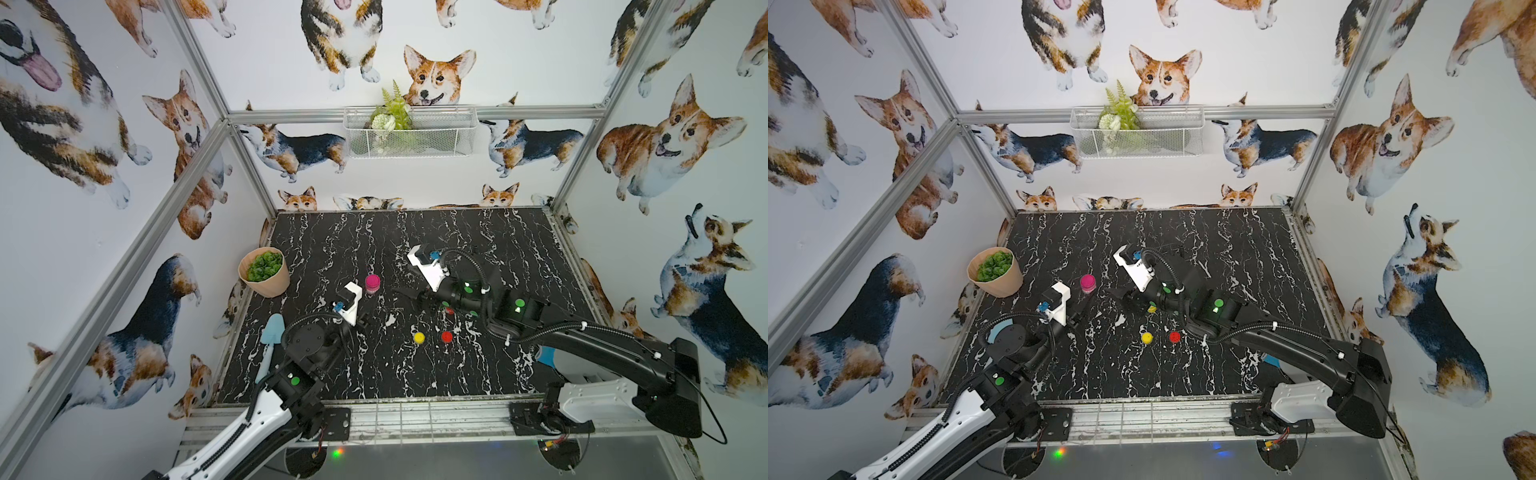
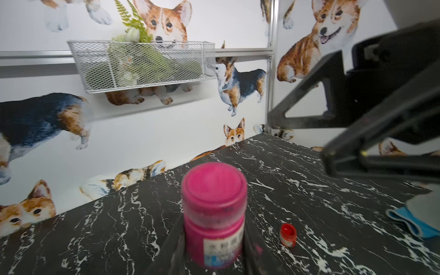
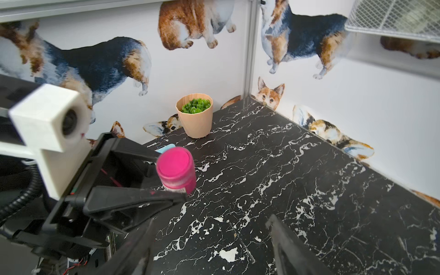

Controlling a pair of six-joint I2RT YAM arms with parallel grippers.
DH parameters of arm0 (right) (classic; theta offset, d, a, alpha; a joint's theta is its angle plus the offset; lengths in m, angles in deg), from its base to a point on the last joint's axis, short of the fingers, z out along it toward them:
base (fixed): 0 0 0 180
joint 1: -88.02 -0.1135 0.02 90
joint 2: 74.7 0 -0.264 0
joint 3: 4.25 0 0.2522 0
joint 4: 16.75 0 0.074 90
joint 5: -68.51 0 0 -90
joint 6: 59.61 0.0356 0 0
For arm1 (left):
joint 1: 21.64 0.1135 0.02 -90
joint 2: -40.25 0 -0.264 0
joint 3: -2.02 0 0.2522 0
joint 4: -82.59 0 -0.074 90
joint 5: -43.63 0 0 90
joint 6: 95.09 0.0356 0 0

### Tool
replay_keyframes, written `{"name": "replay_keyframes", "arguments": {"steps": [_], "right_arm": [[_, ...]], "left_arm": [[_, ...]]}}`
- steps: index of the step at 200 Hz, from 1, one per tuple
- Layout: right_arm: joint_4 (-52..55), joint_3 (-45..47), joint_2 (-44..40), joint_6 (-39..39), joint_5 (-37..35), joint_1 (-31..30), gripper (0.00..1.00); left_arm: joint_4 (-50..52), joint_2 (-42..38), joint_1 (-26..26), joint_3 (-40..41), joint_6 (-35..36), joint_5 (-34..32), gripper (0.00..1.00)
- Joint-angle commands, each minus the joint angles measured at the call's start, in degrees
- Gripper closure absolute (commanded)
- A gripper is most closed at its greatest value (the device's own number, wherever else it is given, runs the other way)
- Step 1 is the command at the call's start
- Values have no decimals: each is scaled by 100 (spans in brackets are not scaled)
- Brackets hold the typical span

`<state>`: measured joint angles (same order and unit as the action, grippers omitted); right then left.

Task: Close the paint jar lid
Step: Screw the lid onto the paint jar.

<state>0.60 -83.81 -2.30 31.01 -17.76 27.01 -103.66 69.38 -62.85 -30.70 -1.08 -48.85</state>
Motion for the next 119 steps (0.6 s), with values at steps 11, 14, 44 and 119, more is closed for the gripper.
{"name": "replay_keyframes", "arguments": {"steps": [11, 14, 44, 119], "right_arm": [[550, -385, 84, -1136, 1233, 38, 30], [592, -414, 107, -1169, 1282, 45, 31], [760, -510, 213, -1221, 1884, 151, 33], [664, -478, 404, -1192, 1621, 151, 49]], "left_arm": [[167, 105, 8, -108, -151, 1366, 65], [141, 117, 8, -108, -162, 1452, 65], [116, 181, 8, -119, -217, 1842, 65], [25, 94, 8, -92, -164, 1821, 65]]}}
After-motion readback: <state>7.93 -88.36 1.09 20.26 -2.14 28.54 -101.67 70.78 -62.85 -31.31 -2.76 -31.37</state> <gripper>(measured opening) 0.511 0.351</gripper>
